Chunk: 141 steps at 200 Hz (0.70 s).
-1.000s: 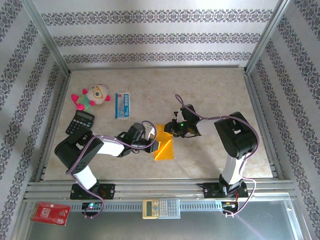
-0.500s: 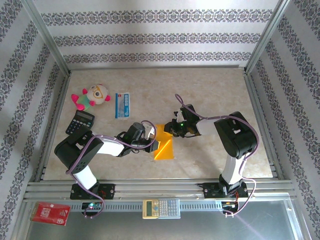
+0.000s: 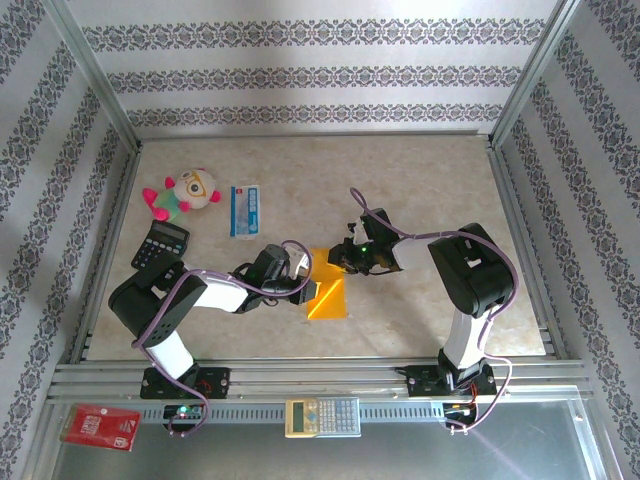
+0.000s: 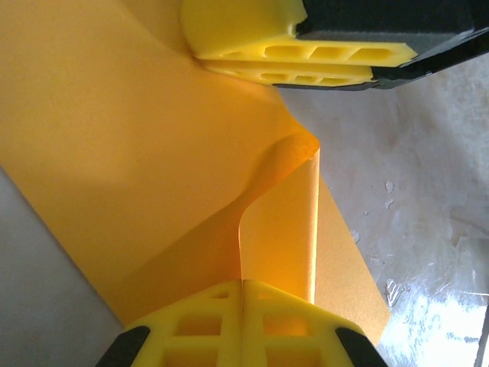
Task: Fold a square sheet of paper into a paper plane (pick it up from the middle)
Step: Fold the triangle a second time at the center of the table.
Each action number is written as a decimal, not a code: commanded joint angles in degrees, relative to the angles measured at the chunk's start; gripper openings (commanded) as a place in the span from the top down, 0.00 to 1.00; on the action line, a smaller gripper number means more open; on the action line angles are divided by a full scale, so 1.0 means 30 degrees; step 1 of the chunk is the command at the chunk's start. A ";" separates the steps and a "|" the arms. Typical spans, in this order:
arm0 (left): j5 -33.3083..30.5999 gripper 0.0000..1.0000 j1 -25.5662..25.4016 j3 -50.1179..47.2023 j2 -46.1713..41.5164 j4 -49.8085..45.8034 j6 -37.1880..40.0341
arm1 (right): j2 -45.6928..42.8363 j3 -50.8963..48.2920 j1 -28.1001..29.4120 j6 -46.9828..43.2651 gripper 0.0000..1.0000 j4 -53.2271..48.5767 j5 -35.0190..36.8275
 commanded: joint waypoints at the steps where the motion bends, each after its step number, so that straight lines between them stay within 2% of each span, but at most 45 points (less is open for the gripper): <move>1: 0.0260 0.96 0.0335 -0.0139 -0.0431 -0.0038 -0.0246 | 0.1027 -0.0259 -0.0024 -0.0343 0.79 -0.1159 0.1073; 141: 0.0156 0.96 0.0529 -0.0063 -0.0219 -0.0469 -0.0100 | 0.1193 -0.0172 0.0072 -0.0314 0.79 -0.1172 0.0985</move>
